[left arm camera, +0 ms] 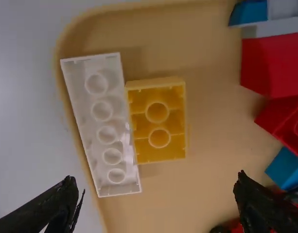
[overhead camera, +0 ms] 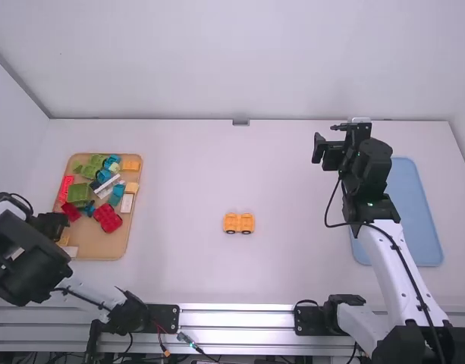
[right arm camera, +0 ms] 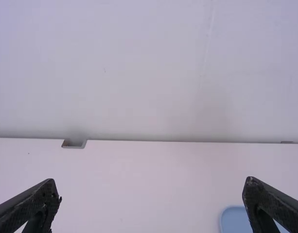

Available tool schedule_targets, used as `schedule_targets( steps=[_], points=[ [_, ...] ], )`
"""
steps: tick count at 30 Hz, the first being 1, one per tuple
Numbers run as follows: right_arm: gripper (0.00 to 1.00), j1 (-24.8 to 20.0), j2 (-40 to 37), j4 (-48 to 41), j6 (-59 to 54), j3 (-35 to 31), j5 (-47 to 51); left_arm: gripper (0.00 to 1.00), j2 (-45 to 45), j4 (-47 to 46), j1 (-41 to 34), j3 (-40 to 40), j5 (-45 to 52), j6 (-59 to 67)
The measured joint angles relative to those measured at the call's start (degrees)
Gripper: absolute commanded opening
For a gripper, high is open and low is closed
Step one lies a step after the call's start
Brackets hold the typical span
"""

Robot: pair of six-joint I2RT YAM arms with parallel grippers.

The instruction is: Assemble lego blocks to make yellow taxi

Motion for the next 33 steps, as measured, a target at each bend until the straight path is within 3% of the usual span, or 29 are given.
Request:
schedule_targets(
  steps=[4,13,18,33],
  points=[
    [0.99,0.0,0.0,0.0,0.0,0.0,0.0,0.82,2.1,-0.4,-0.5,2.6,-0.4,0.2],
    [0.99,0.0,0.0,0.0,-0.2,0.0,0.0,0.67,6.6,0.1,-0.5,4.0,-1.2,0.4],
    [0.99,0.0,0.0,0.0,0.0,0.0,-0.1,0.45,7.4,1.4,-0.5,4.0,-1.4,0.5],
    [0.99,0.0,0.0,0.0,0.0,0.0,-0.1,0.45,7.4,4.0,-0.5,4.0,-1.5,0.6]
  ],
)
